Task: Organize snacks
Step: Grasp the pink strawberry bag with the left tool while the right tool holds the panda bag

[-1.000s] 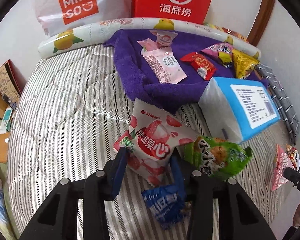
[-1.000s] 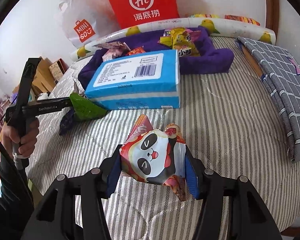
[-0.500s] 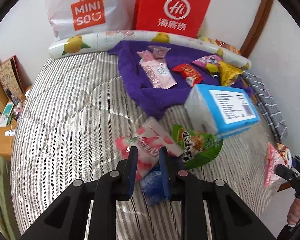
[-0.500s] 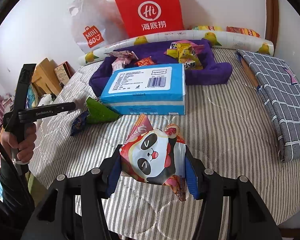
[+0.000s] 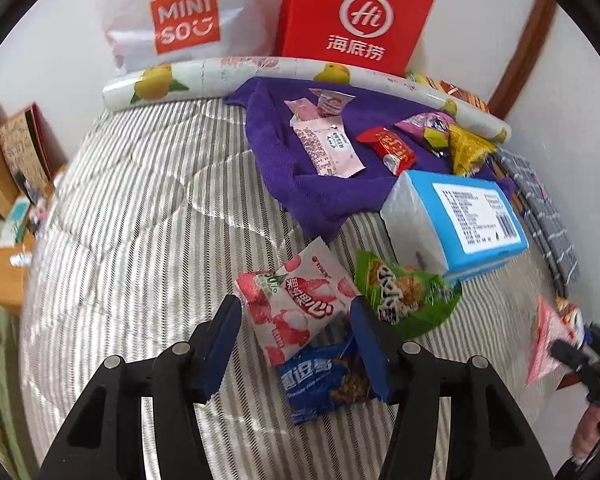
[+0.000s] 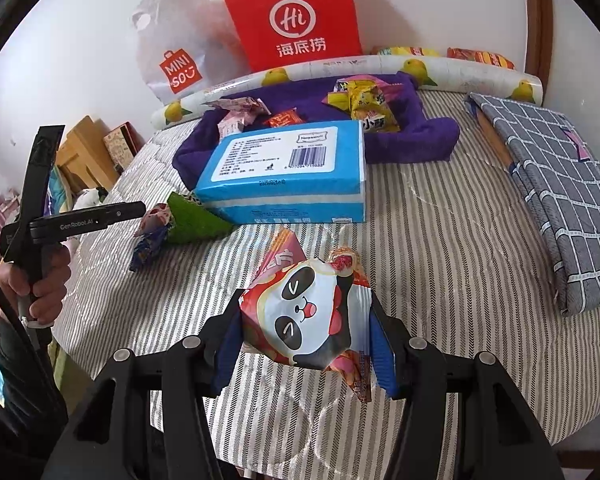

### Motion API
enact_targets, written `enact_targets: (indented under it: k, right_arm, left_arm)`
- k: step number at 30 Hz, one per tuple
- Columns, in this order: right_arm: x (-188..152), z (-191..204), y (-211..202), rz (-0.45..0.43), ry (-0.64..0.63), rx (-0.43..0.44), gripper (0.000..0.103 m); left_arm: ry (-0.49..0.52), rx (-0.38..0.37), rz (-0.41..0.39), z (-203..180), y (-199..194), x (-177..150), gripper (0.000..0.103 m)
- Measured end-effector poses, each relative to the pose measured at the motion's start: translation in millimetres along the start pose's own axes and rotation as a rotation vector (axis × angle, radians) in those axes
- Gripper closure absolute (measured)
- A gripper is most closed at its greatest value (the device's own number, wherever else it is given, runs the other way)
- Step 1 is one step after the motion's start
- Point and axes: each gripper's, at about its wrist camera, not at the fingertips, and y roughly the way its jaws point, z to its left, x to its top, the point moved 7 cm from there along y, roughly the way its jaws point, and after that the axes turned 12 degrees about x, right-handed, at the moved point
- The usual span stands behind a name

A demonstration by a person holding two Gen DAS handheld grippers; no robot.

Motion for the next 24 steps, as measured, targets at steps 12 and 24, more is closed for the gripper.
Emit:
enact_targets:
  k: [12,24]
  right_arm:
    - [-3,-17,16,0.032,0.028,0.008,0.048]
    - [-2,-27,22,0.033,0.052,0.023,0.048]
  left_arm:
    - [-0.117,0.030,0.092,-7,40,-2,0.047]
    - [-0.055,0.070,0.055,-13,37,-1,0.068]
